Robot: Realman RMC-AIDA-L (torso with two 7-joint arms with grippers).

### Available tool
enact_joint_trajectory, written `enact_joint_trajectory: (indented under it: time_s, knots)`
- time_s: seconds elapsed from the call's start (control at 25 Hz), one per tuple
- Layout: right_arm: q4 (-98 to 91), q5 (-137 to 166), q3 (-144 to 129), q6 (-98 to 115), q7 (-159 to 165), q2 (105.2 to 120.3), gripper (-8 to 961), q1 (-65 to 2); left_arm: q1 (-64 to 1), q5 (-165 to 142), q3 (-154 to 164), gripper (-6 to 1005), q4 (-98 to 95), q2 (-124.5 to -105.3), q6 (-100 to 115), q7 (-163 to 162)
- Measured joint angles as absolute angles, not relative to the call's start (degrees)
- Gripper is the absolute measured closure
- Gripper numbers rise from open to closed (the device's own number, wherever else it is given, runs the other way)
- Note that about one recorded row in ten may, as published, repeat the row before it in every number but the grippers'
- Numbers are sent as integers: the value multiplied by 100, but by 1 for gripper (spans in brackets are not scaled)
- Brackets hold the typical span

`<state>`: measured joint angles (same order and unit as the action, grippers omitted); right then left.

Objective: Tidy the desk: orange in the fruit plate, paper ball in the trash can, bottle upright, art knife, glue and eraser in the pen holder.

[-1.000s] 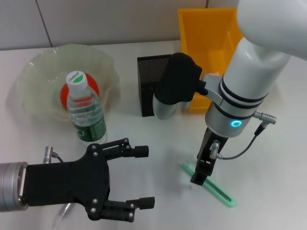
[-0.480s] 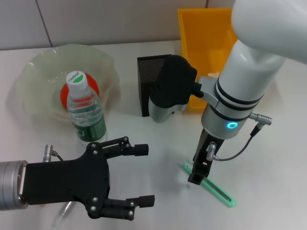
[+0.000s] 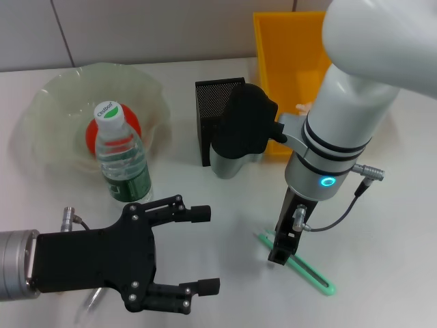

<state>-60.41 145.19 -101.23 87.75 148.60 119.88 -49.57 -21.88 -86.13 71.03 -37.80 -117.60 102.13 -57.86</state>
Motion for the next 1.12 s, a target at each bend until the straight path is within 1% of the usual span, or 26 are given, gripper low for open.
enact_joint_trajectory:
  time_s: [0.36,0.56,0.8,1.12]
  knots:
    - [-5990,14512,-10196,8738,14862,11989,430,-4976,-2209,-8613,7094,134,-3766,-11760,10193,-5783]
    - [-5968,14510,-10195,8720,14862,11989,545,-4975,-2213,-8613,7092,134,-3775,-11768,10173,-5783]
    - [-5956,14511,-10196,8708,14870,11988,544,-4978,-2215,-8613,7098,134,-3779,-11768,10149,-5783]
    - [-5950,14524,-10196,8699,14940,11989,631,-4983,-2215,-8613,7107,134,-3787,-11777,10142,-5783]
